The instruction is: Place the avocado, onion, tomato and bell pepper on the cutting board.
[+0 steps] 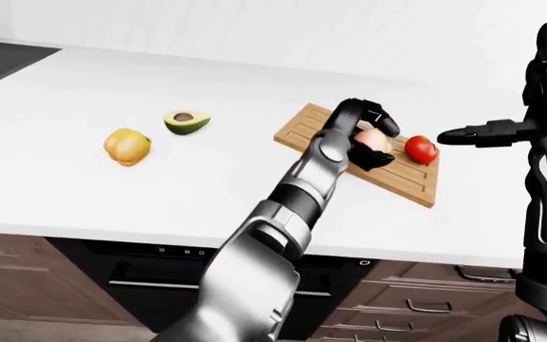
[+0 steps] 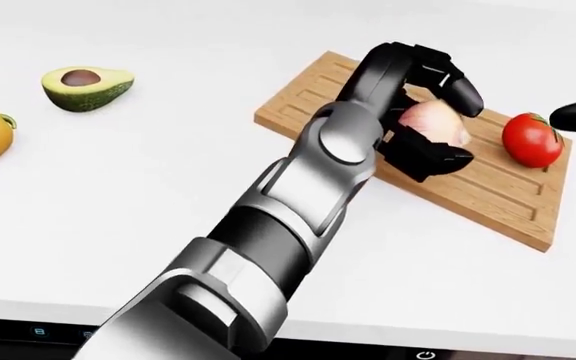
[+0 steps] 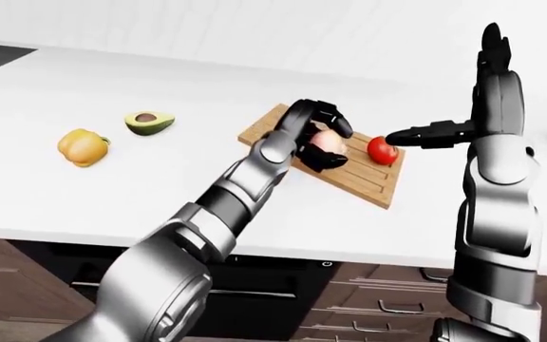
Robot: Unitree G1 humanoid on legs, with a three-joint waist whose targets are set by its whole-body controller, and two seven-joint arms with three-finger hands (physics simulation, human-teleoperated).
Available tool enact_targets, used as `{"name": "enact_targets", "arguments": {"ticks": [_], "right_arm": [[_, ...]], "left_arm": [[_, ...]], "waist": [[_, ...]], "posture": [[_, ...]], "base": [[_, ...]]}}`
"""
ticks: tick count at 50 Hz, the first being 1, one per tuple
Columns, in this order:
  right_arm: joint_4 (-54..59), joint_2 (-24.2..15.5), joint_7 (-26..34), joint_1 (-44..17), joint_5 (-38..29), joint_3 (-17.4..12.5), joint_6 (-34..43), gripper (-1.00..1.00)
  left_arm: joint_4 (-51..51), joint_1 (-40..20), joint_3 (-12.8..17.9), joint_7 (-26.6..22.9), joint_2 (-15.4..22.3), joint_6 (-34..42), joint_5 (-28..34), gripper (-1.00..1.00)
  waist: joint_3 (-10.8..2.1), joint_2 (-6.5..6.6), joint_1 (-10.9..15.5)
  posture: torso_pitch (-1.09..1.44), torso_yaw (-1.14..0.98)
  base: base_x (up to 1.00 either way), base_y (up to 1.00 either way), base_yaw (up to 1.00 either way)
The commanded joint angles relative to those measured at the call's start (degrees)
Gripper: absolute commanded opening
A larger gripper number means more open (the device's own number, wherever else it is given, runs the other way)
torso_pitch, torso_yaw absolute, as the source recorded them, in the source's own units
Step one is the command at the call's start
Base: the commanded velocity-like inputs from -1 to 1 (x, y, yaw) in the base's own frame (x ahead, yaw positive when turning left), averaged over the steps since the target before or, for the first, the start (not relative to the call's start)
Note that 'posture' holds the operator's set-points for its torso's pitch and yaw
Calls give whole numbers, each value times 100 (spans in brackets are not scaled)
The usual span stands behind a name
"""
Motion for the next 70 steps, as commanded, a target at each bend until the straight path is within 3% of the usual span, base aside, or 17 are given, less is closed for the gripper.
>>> {"name": "enact_targets", "arguments": {"ticks": [1, 9, 32, 41, 46, 47, 52, 58, 64, 70], "right_arm": [[-183, -131, -43, -147, -20, -116, -150, 100], [-179, -134, -36, -148, -11, -117, -155, 100], [-207, -122, -36, -135, -28, -116, -152, 100], [-191, -107, -39, -142, -38, -101, -163, 100], [-147, -88, -52, -173, -56, -67, -186, 100], [-136, -81, -55, -180, -61, -59, -190, 100], [-109, -75, -59, -196, -64, -56, -203, 100], [-130, -79, -49, -180, -65, -65, -206, 100], [-156, -81, -36, -163, -68, -74, -198, 100], [-198, -87, -18, -150, -77, -81, -179, 100]], "left_arm": [[-304, -243, 16, 36, 25, -233, 13, -36], [-242, -176, 15, 43, 0, -311, 90, -16], [-123, 19, 45, 74, -43, -518, 226, -7], [-126, 31, 38, 74, -64, -542, 257, 35], [-123, 23, 26, 69, -56, -545, 292, 69], [-123, 16, 23, 62, -58, -541, 300, 88], [-123, -11, 29, 60, -52, -520, 317, 100], [-142, -49, 49, 62, -35, -509, 305, 100], [-389, -474, 201, 83, 262, -303, 63, 100], [-805, -944, 340, 69, 1036, 115, -302, 100]], "waist": [[-175, -60, 4], [-179, -57, 2], [-188, -57, -1], [-188, -58, -4], [-190, -56, -8], [-190, -56, -8], [-194, -56, -10], [-193, -53, -9], [-187, -41, -11], [-152, 11, -28]], "posture": [[0, 0], [0, 0], [0, 0], [0, 0], [0, 0], [0, 0], [0, 0], [0, 0], [0, 0], [0, 0]], "base": [[0, 0, 0], [0, 0, 0], [0, 0, 0], [0, 0, 0], [0, 0, 0], [0, 0, 0], [0, 0, 0], [0, 0, 0], [0, 0, 0], [0, 0, 0]]}}
